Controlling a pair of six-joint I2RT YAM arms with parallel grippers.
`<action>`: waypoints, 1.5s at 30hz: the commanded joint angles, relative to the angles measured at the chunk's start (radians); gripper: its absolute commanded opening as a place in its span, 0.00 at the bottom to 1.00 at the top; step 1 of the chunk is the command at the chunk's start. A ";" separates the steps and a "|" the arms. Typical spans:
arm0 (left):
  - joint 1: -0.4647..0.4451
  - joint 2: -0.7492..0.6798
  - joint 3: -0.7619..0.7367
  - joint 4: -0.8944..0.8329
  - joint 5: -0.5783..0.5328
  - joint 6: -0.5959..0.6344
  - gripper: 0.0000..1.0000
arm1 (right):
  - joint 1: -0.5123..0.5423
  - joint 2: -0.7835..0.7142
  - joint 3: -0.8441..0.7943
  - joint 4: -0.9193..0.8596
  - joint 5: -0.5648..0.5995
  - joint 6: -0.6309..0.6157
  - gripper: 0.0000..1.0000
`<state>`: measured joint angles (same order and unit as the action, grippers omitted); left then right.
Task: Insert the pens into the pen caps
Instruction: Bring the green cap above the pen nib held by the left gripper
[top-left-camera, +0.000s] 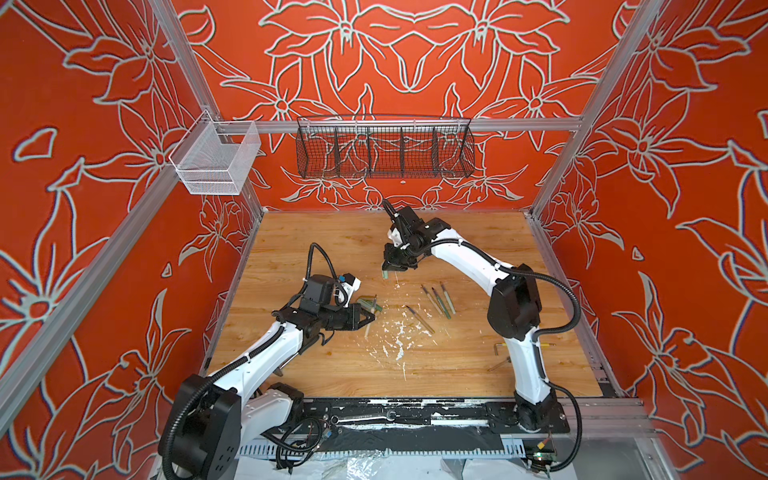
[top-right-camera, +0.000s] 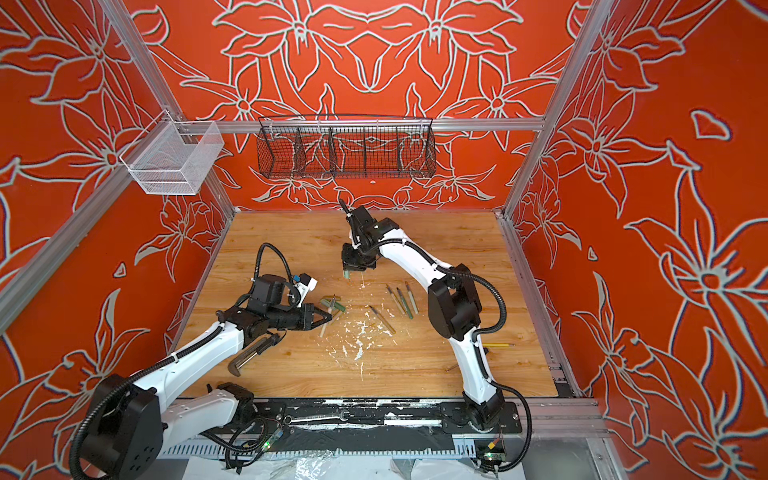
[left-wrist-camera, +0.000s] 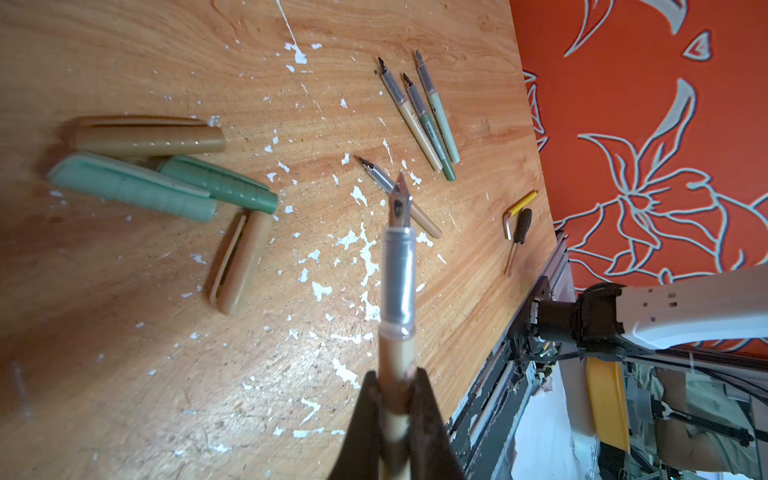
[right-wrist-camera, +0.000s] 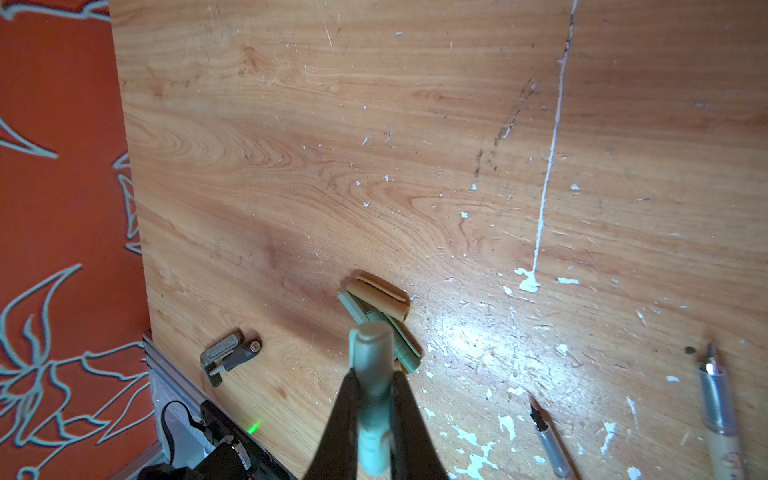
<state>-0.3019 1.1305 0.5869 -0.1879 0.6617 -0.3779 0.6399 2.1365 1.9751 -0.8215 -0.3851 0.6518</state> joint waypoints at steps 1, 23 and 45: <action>-0.005 0.008 -0.007 0.074 -0.052 -0.010 0.00 | 0.008 -0.074 -0.070 0.092 0.001 0.093 0.10; -0.005 0.058 -0.036 0.157 -0.062 -0.021 0.00 | 0.067 -0.087 -0.192 0.299 0.032 0.277 0.10; -0.004 0.033 -0.041 0.151 -0.106 -0.029 0.00 | 0.093 -0.066 -0.150 0.256 0.036 0.209 0.10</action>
<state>-0.3023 1.1828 0.5529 -0.0498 0.5617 -0.4061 0.7246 2.0457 1.7901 -0.5430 -0.3706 0.8722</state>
